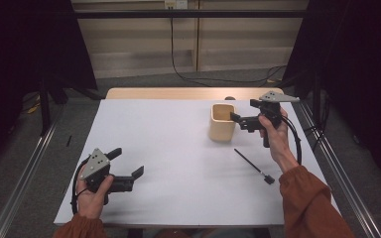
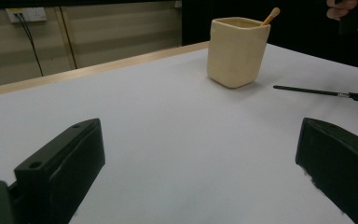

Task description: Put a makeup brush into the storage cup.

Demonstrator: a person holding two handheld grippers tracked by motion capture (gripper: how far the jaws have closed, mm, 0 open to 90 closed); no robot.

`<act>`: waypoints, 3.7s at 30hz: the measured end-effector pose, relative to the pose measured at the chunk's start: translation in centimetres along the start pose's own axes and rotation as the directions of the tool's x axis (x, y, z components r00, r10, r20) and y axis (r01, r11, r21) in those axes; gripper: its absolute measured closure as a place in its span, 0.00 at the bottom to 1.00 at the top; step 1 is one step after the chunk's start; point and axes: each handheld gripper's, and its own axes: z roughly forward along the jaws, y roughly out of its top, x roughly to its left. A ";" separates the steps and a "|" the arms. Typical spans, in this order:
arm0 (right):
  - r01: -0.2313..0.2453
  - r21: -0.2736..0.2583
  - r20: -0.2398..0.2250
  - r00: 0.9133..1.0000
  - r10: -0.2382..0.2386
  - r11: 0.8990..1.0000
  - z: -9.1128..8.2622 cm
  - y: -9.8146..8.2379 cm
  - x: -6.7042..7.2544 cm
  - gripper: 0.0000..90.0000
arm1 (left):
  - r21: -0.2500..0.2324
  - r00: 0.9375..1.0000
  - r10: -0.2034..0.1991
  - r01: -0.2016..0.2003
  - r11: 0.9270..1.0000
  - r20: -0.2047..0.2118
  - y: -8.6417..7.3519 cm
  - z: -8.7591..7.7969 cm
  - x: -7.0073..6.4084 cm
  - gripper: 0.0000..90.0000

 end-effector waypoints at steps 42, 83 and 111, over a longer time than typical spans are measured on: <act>-0.014 -0.052 0.036 0.999 0.016 0.999 -6.3 -4.5 1.4 0.02 | -0.021 0.999 -0.035 0.034 0.999 -0.033 -0.4 -0.7 -0.2 0.01; -0.067 -0.071 0.117 0.990 0.075 0.995 -16.1 -11.1 3.9 0.03 | -0.041 0.999 -0.033 0.032 0.999 -0.014 -0.5 -1.8 -0.3 0.01; -0.018 -0.093 0.118 0.993 0.029 0.995 -15.3 -9.7 3.4 0.02 | -0.038 0.999 -0.033 0.032 0.999 -0.024 -0.8 -1.5 -0.1 0.01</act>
